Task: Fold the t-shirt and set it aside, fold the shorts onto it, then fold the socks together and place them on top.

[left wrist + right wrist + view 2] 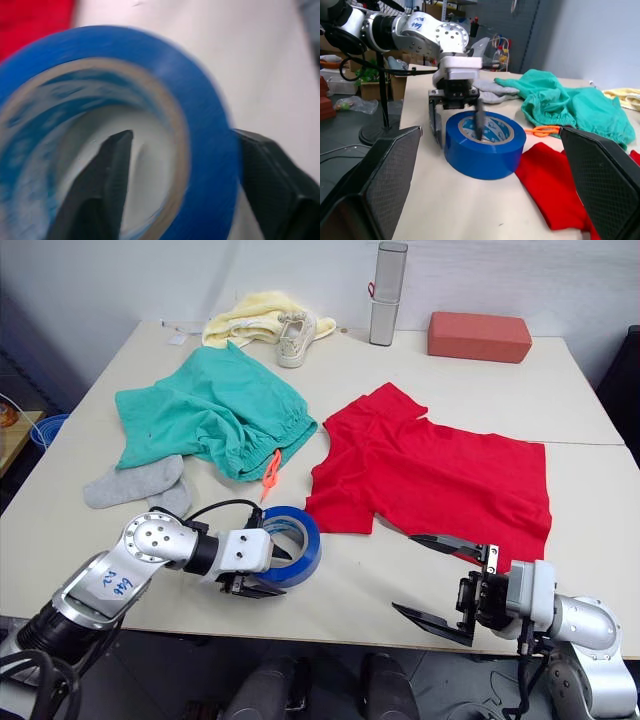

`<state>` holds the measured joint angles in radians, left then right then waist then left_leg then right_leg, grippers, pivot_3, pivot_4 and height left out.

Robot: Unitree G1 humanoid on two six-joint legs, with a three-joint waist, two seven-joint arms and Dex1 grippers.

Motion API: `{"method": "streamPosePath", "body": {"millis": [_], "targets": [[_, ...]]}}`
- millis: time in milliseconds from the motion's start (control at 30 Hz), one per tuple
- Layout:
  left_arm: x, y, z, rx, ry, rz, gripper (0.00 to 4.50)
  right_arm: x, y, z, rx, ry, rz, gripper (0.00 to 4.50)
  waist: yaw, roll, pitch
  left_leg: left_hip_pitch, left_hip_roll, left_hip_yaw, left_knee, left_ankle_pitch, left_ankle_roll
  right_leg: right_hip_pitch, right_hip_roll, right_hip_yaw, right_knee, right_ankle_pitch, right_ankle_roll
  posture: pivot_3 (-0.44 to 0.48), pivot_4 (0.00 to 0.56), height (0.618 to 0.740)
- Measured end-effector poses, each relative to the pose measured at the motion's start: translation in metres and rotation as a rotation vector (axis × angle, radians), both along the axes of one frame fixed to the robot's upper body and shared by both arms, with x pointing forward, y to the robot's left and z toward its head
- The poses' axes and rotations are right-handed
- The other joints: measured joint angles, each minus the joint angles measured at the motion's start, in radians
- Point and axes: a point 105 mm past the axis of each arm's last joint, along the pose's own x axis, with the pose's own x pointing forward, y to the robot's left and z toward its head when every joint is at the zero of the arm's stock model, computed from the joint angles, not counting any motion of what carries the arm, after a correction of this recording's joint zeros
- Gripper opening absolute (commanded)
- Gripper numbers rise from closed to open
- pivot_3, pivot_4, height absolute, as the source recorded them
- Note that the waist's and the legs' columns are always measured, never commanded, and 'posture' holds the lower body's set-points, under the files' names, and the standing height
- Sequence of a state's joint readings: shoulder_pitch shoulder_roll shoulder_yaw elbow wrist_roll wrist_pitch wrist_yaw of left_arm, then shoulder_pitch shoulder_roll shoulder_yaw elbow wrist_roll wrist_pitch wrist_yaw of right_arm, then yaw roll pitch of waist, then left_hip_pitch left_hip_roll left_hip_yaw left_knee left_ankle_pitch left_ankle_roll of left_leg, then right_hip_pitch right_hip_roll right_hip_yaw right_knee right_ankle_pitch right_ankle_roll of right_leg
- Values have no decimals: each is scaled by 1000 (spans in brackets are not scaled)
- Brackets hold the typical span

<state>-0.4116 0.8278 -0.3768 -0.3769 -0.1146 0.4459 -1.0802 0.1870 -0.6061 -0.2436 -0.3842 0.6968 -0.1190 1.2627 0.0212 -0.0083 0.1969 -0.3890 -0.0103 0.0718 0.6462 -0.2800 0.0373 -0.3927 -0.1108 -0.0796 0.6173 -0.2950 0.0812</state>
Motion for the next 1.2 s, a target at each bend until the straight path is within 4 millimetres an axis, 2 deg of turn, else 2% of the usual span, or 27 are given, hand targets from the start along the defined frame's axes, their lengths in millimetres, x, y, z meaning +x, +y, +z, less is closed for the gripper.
{"method": "streamPosePath", "body": {"millis": [67,100,233,333,467,567,633,733,833,900,967,1067,1167,1200], "targets": [[-4,6,-2,16,22,-7,1485,2,1,3,1,-1,10,4500,-3,0,0,0,0,0,0,0,0,0,0,0,1,0,0,0,150,740],[-6,9,-2,8,30,-4,1353,3,2,4,0,-3,17,4500,-3,0,0,1,0,0,0,0,0,0,0,0,1,0,-1,0,150,740],[-10,21,5,-147,71,78,1354,4,6,9,8,-15,58,4500,-7,0,0,0,1,-1,1,-2,3,0,0,0,1,-1,-1,0,150,740],[-10,45,20,-256,63,181,1354,5,13,11,23,-11,96,4500,-9,-1,1,0,2,-1,1,-2,2,-1,0,-1,1,-1,-2,0,150,740],[-21,127,54,-335,22,495,1354,4,23,18,59,-31,144,4500,-26,-1,1,0,3,-2,0,-3,0,-1,0,-2,1,-2,-4,0,150,740],[-29,177,72,-346,-67,709,1354,4,29,20,82,-31,174,4500,-23,0,2,0,3,-2,1,-7,-2,-1,0,-2,0,-2,-4,0,150,740],[-33,212,70,-334,-98,874,1354,3,35,22,93,-41,202,4500,-19,0,2,0,3,-2,1,-8,-3,-1,0,-2,0,-2,-4,0,150,740],[-40,277,55,-321,-137,1204,1354,4,44,27,125,-63,236,4500,-21,-1,1,0,3,-2,0,-8,-3,-1,0,-2,1,-2,-4,0,150,740],[-47,314,42,-352,-133,1390,1354,6,50,31,159,-81,250,4500,-19,-4,0,0,3,-2,0,-9,-3,-1,0,-2,0,-2,-4,0,150,740],[-46,331,35,-397,-128,1482,1354,5,57,33,182,-88,272,4500,-18,-8,-1,-1,3,-2,0,-9,-3,-2,0,-2,0,-2,-4,0,150,740],[-37,339,32,-458,-130,1518,1354,4,61,32,185,-82,286,4500,-12,-11,-2,-1,3,-2,0,-9,-3,-2,0,-2,0,-2,-4,0,150,740],[-20,336,30,-500,-123,1483,1354,2,67,28,171,-71,304,4500,-7,-14,-4,-1,3,-2,0,-10,-4,-2,0,-2,-1,-2,-4,0,150,740],[-14,336,22,-494,-91,1487,1354,2,68,28,165,-76,294,4500,-18,-16,-5,-1,3,-1,-1,-11,-4,-2,0,-2,-2,-2,-4,0,150,740],[-15,339,20,-480,-90,1506,1704,2,67,28,165,-73,288,4500,-24,-16,-5,-1,3,-1,-2,-11,-4,-2,0,-2,-3,-2,-4,0,150,740]]}}
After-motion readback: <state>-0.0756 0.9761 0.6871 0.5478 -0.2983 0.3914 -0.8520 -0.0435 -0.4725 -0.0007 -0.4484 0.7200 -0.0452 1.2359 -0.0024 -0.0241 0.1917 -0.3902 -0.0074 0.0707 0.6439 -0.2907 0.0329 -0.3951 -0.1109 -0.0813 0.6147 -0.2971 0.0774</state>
